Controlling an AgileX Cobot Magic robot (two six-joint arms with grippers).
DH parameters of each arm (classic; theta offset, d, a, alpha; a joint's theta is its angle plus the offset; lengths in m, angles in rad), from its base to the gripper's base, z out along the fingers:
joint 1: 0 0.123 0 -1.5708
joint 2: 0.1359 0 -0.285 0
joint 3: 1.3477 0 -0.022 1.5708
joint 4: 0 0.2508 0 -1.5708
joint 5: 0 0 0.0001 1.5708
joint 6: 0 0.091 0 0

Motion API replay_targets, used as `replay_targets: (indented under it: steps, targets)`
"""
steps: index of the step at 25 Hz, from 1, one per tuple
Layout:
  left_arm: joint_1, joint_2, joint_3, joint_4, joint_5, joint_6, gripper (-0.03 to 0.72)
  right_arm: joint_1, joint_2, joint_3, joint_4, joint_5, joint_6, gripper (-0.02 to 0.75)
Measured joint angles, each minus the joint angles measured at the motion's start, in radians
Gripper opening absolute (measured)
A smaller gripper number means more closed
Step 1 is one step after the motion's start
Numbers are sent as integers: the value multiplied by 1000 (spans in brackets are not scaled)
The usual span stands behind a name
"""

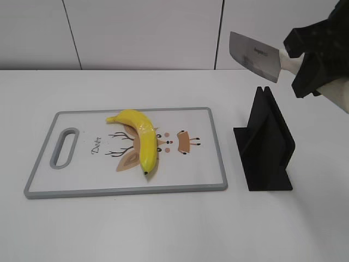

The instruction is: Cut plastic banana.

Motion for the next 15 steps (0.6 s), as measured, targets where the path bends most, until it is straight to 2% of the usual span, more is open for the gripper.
replay_targets:
  steps: [5,10,15]
  targets:
    - [0,0,0,0,0,0,506,0,0,-5,31,-29,-199,170]
    - [0,1,-1,-4,-7,21,506,0,1,-5,53,-93,-550,170]
    - [0,110,-35,-112,-76,139,506,0,35,-22,69,-153,-786,170]
